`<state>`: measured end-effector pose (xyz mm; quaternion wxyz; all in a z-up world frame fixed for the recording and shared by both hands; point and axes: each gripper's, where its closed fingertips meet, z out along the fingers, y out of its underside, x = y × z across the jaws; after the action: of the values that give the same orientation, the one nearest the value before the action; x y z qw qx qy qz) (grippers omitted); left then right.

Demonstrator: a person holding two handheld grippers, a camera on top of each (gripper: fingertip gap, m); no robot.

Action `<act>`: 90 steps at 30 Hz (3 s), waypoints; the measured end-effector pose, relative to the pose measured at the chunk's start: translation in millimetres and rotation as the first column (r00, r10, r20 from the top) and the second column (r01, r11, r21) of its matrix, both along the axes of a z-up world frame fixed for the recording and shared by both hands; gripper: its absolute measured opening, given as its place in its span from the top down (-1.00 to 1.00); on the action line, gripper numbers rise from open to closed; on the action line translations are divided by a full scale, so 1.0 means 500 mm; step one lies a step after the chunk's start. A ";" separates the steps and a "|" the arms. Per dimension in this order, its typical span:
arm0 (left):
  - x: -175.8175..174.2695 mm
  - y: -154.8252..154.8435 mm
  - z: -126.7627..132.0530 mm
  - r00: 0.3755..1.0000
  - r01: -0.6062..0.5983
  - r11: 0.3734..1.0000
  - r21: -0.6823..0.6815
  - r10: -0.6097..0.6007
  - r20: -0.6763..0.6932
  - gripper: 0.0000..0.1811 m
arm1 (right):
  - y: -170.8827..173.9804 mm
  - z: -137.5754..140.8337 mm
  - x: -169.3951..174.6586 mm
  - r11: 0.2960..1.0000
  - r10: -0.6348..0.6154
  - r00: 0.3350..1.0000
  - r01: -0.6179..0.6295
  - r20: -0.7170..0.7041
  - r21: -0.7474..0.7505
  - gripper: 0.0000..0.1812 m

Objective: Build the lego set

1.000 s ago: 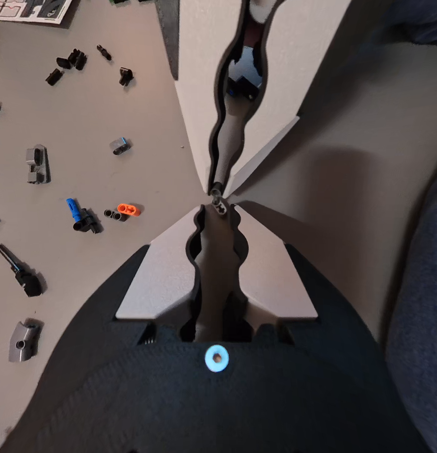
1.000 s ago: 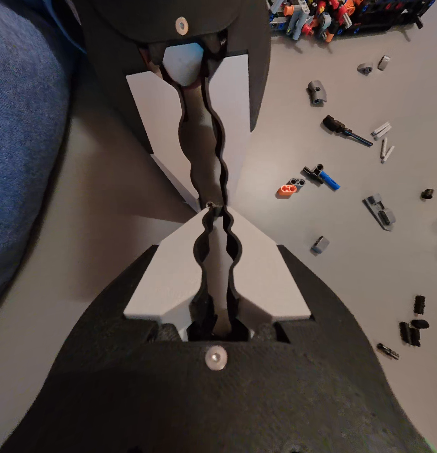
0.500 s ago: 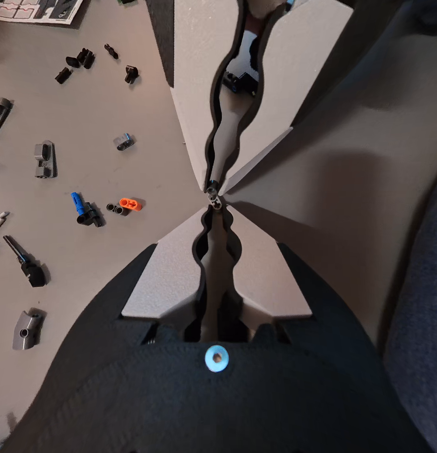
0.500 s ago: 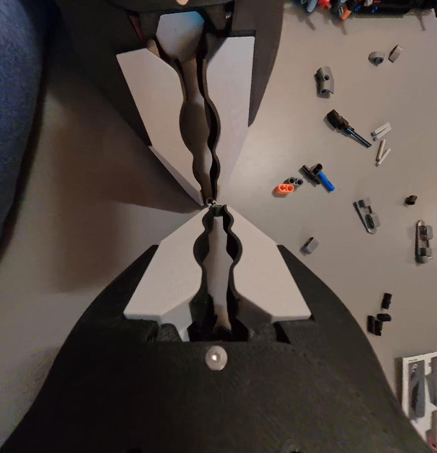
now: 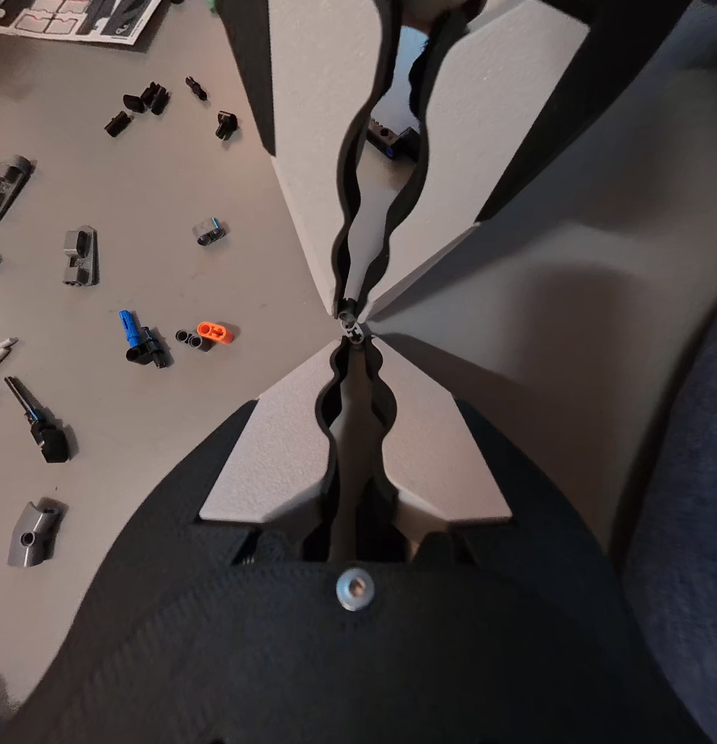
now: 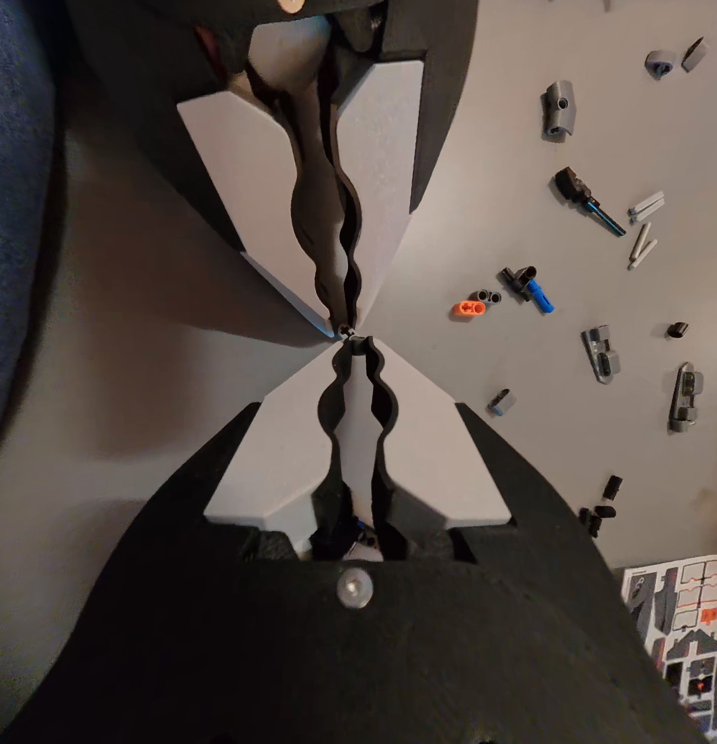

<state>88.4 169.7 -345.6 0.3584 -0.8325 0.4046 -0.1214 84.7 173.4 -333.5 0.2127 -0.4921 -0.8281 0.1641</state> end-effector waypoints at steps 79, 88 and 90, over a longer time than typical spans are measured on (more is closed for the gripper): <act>-0.002 -0.001 -0.001 0.999 0.021 1.000 -0.006 -0.021 0.037 0.94 | -0.004 -0.002 -0.005 0.980 -0.032 0.999 0.037 0.031 -0.195 0.96; -0.002 -0.001 -0.001 0.999 0.022 1.000 -0.004 -0.022 0.035 0.94 | -0.007 -0.002 -0.005 0.965 -0.015 0.995 0.041 0.098 -0.261 0.96; -0.002 -0.001 -0.001 0.999 0.023 1.000 -0.005 -0.022 0.036 0.94 | -0.007 -0.002 -0.004 0.959 -0.017 0.994 0.047 0.109 -0.280 0.96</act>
<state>87.5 169.4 -345.9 0.3619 -0.8266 0.4072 -0.1412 82.6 170.0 -334.6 0.0989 -0.5389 -0.7981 0.2509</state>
